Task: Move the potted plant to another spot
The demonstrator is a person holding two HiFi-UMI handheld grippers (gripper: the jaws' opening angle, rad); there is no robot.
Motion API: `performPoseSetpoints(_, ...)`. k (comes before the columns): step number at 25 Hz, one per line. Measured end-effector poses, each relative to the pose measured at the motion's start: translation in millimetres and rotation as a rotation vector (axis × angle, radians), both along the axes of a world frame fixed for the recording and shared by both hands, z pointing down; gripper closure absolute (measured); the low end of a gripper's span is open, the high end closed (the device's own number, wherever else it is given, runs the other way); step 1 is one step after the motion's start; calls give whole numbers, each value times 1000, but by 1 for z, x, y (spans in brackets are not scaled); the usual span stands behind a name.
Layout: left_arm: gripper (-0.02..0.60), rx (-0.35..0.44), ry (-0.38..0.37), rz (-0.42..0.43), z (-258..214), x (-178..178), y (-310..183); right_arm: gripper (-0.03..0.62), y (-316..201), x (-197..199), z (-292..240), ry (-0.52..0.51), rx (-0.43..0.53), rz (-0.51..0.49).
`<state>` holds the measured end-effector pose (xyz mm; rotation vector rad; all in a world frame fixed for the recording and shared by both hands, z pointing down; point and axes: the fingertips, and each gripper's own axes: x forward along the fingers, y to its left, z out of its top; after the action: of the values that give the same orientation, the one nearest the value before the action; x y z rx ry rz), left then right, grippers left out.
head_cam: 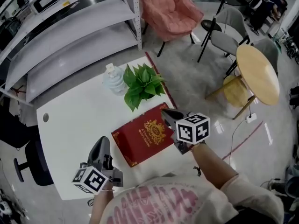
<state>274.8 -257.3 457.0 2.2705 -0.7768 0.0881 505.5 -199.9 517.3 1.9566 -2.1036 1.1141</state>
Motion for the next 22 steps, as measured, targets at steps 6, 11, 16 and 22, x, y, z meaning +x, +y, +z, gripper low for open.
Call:
performPoseSetpoints(6,578,-8,-26,-124,0,-34,8,588,-19,4,3,22,-2,-66)
performPoseSetpoints(11,578,-17,-13,-223,-5,-56,12,588,-33,10,-2,45,25,-92)
performPoseSetpoints(16,578,-19,-3,-272,-9,-67,18,398,-43,9,2,76,18,-128)
performPoseSetpoints(22,578,-13,-32,-351,-12,-98,28,111,-61,5,10,168,33,-154)
